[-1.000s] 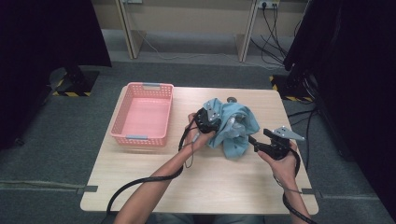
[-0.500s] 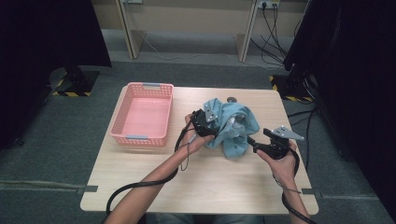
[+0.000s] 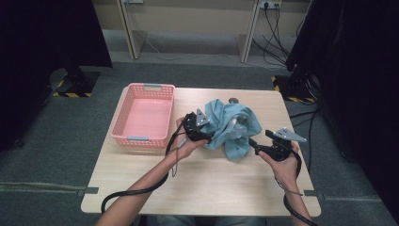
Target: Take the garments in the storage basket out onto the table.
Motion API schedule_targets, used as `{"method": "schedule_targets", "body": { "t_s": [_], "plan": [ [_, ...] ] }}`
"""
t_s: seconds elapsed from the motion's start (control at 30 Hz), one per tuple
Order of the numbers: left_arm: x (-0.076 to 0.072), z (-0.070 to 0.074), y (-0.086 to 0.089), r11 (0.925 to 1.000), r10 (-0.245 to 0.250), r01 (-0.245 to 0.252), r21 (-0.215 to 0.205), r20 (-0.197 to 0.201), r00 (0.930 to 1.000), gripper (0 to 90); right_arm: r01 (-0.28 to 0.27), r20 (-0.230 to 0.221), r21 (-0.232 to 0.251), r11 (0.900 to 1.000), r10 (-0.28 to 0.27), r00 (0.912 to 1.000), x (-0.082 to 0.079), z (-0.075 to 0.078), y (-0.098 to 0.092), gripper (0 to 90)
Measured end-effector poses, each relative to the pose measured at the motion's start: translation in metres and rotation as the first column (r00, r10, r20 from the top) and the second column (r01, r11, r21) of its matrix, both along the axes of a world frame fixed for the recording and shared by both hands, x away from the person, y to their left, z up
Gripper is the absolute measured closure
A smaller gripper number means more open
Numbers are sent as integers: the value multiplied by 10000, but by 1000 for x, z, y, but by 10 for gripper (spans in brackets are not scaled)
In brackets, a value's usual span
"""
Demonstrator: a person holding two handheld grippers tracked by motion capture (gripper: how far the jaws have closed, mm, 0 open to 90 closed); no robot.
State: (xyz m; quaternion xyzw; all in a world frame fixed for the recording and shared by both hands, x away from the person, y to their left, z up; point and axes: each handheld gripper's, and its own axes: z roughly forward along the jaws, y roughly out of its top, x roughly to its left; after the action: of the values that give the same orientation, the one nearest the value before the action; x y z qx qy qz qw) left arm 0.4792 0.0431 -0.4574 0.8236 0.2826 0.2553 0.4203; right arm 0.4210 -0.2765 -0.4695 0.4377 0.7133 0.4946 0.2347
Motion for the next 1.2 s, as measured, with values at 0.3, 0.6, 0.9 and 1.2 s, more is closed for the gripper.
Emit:
{"method": "schedule_targets", "body": {
  "t_s": [0.3, 0.6, 0.9, 1.2],
  "plan": [
    [-12, 8, 17, 9994, -19, 26, -358, 212, 9998, 160, -24, 21, 3, 10000, 24, 10000, 0, 0, 3, 131],
    [-22, 14, 25, 9985, -119, 138, -522, 363, 9993, 158, -29, 105, 9, 10000, 29, 9999, -1, 2, 3, 130],
    [-32, 17, 43, 9979, -8, 37, -648, 435, 9991, 156, -48, 83, -30, 10000, 48, 10000, -1, 1, 4, 130],
    [-37, 17, 55, 9973, 101, -68, -727, 450, 9989, 156, -84, 79, -71, 9999, 85, 9999, -1, 1, 6, 130]
  ]
}}
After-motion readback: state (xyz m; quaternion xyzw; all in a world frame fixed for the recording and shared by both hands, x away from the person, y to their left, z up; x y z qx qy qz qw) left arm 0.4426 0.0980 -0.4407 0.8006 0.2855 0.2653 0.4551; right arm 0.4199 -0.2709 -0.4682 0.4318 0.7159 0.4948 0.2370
